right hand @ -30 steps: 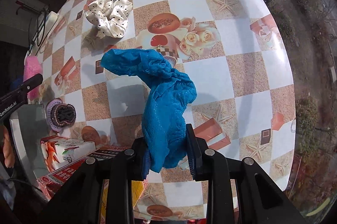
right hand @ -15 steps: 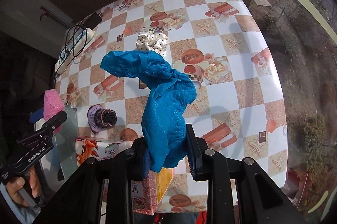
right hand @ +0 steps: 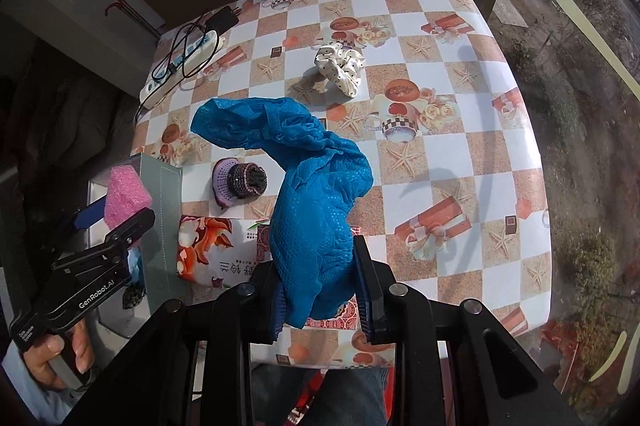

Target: Organize soft objects

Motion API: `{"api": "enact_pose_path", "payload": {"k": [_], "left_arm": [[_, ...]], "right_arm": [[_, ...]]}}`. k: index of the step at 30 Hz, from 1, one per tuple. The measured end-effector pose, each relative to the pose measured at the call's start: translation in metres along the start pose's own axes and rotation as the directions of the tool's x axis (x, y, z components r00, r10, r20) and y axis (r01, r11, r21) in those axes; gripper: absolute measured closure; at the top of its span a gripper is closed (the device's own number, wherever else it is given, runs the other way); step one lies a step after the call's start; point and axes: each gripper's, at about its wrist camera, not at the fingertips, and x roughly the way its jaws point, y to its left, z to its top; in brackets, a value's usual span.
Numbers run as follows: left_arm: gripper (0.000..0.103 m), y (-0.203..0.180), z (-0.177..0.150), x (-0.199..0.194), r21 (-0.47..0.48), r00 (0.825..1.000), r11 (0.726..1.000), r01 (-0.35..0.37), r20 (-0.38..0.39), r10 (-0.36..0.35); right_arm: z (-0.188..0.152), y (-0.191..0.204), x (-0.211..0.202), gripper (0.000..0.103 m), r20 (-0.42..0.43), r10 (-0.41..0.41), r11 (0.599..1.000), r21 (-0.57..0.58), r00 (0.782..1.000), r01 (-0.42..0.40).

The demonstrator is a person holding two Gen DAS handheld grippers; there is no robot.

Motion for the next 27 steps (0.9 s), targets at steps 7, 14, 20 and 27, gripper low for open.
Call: {"api": "enact_pose_path", "payload": {"k": [7, 14, 20, 27], "left_arm": [[0.037, 0.025, -0.022, -0.006, -0.054, 1.0, 0.998, -0.014, -0.004, 0.014], [0.037, 0.056, -0.04, -0.014, -0.135, 0.999, 0.99, -0.037, 0.004, 0.038], [0.037, 0.091, -0.061, -0.023, -0.235, 0.998, 0.97, -0.067, 0.006, 0.07], [0.037, 0.133, -0.087, -0.027, -0.353, 0.994, 0.93, -0.106, -0.011, 0.11]], "right_arm": [[-0.021, 0.035, 0.002, 0.073, -0.03, 0.005, 0.998, -0.064, 1.0, -0.007], [-0.024, 0.076, 0.007, 0.073, -0.046, 0.014, 0.984, -0.175, 0.999, -0.022], [-0.021, 0.113, 0.013, 0.073, -0.059, 0.024, 0.963, -0.265, 0.998, -0.039], [-0.019, 0.159, 0.022, 0.073, -0.074, 0.037, 0.925, -0.376, 0.997, -0.062]]}}
